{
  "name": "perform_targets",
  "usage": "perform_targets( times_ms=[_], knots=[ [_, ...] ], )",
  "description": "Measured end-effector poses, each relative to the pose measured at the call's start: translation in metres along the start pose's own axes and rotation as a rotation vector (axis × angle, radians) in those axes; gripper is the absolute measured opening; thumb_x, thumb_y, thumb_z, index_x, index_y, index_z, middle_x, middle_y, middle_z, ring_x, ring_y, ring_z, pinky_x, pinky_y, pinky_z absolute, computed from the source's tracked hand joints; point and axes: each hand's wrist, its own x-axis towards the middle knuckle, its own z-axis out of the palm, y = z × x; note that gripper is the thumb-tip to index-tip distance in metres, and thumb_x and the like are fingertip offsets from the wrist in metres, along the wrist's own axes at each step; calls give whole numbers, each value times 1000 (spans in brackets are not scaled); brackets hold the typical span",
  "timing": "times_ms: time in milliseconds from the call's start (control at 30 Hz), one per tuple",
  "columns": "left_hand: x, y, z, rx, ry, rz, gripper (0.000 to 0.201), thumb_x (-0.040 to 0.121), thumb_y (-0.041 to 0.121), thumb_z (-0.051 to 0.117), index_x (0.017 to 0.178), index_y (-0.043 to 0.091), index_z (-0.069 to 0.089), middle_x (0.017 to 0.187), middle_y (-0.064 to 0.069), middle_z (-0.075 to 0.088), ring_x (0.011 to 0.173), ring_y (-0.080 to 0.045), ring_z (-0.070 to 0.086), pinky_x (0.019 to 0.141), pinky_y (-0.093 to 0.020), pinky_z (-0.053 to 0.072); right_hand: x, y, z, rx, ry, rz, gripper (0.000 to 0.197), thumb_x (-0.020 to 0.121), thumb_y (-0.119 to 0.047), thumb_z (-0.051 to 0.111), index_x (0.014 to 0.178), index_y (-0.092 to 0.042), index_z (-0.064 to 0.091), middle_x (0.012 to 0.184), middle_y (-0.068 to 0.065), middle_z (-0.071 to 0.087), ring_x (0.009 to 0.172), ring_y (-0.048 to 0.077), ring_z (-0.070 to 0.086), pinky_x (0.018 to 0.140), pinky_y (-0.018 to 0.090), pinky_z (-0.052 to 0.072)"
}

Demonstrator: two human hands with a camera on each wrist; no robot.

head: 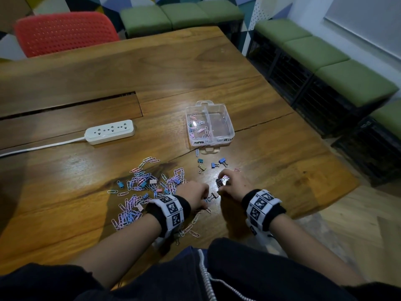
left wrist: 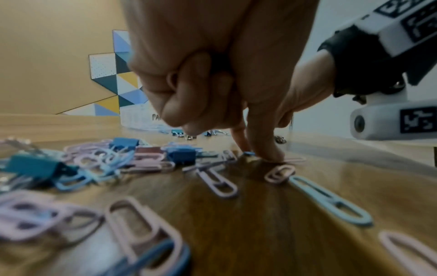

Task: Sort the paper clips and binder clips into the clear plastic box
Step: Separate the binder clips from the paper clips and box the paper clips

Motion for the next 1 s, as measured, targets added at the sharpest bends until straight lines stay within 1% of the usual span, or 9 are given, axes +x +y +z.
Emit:
perform_targets(
  times_ms=[133,267,333,433,533,667,833,933,1000],
  knots=[
    [1,1,-6,201,-124,20,31,87,42,53,95,13,58,94,-6,61,97,-23,60,82,-34,51,9,-1,-3,-161,-48,-11,16,80,-23,64,93,-18,59,102,5,63,95,24,58,86,40,49],
    [2,-6,-9,139,-173,103,20,92,34,48,82,16,51,83,-2,52,78,-18,51,75,-28,47,11,-2,-3,-398,-119,-84,23,89,-28,51,102,-10,54,108,9,58,101,25,55,90,38,47],
    [5,-10,-12,-93,-159,88,24,91,27,49,69,20,45,75,-1,51,67,-14,47,64,-23,42,10,-1,0,-495,-119,-136,21,92,-24,46,104,-8,51,108,10,56,100,25,54,87,36,47],
    [11,-17,-32,-718,-82,-27,31,90,12,47,60,17,41,60,3,41,49,-7,38,43,-16,33,13,-1,1,-488,-128,-140,16,91,-17,46,103,-8,51,107,9,54,97,23,53,85,33,47],
    [25,-23,-59,-1339,3,-155,31,82,-4,36,56,13,34,53,0,40,31,-3,31,29,-9,23,20,-4,-7,-170,-116,-30,9,90,-10,45,83,-11,50,92,7,52,84,20,49,74,29,43],
    [54,-27,-97,-1655,9,-225,21,80,-4,30,68,9,40,48,2,42,28,-4,31,25,-10,23,32,-14,-34,179,-136,12,26,90,-11,46,65,-19,43,71,0,49,68,14,47,63,25,40],
    [92,-22,-139,-1735,111,-341,22,92,5,32,74,5,46,67,-5,42,54,-13,41,37,-18,45,44,-41,-74,364,-172,-29,22,89,-6,48,69,-16,46,68,-1,50,57,7,43,52,17,34],
    [104,-20,-155,-1761,67,-333,25,94,30,39,89,7,47,76,-7,49,65,-19,50,63,-31,48,63,-56,-87,403,-151,-9,10,89,-2,46,91,-8,54,70,1,49,58,9,43,50,19,34],
    [109,-22,-155,-1737,43,-294,39,93,40,40,116,9,44,107,-15,53,99,-29,54,94,-42,41,80,-65,-91,408,-140,37,16,89,1,42,96,-8,54,69,3,48,56,11,41,46,20,33]
  ],
)
